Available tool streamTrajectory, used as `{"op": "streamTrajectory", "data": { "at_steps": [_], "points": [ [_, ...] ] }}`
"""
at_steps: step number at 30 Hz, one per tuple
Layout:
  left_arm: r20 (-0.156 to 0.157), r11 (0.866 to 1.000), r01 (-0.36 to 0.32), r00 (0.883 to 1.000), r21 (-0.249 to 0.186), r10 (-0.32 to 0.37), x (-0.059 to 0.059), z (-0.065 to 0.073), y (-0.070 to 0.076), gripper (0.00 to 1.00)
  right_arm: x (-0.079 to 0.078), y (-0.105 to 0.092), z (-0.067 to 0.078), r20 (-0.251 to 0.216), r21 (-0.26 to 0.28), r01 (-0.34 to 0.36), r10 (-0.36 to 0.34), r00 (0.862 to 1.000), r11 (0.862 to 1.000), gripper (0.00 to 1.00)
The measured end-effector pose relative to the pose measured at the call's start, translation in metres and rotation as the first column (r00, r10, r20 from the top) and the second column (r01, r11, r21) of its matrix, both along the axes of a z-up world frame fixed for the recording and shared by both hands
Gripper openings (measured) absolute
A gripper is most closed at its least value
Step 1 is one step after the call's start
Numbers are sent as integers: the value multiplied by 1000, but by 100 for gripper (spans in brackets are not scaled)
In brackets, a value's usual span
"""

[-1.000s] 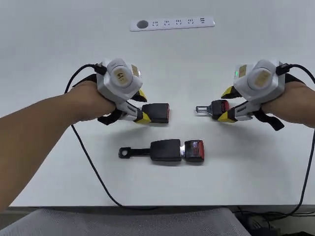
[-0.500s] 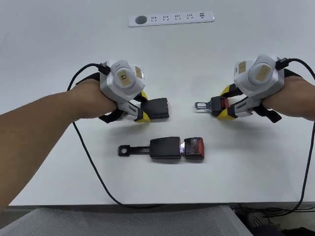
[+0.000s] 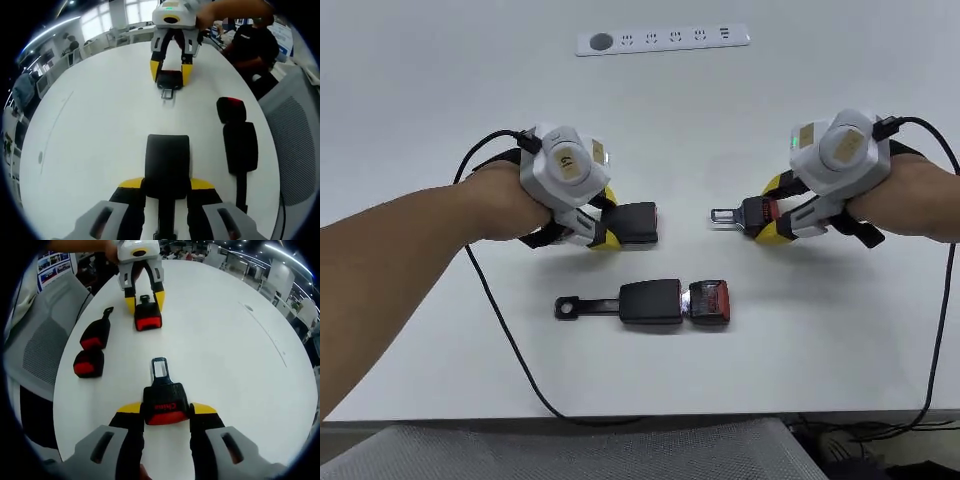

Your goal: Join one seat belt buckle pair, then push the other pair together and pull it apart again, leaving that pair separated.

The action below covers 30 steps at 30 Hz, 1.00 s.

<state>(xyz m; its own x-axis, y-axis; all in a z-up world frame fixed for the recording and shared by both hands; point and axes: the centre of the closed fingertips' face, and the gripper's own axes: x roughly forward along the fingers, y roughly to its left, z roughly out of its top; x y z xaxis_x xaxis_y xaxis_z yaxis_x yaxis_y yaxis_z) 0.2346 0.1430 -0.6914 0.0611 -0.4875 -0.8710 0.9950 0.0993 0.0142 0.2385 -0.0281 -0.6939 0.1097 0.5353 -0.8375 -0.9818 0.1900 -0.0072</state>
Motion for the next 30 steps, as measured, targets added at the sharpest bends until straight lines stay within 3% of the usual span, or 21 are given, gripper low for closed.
{"op": "streamTrajectory", "data": {
  "at_steps": [5,15,30],
  "points": [
    [2,1000,-3,1000,-3,3,0,0,1,33,2,3,0,6,-31,25,-24,1000,999,34],
    [3,1000,0,1000,-7,0,1,-3,2,32,-1,24,0,12,-24,10,-9,1000,1000,34],
    [1,1000,-4,1000,-14,4,-1,-2,3,32,-3,76,0,23,11,-26,26,999,1000,34]
  ]
}}
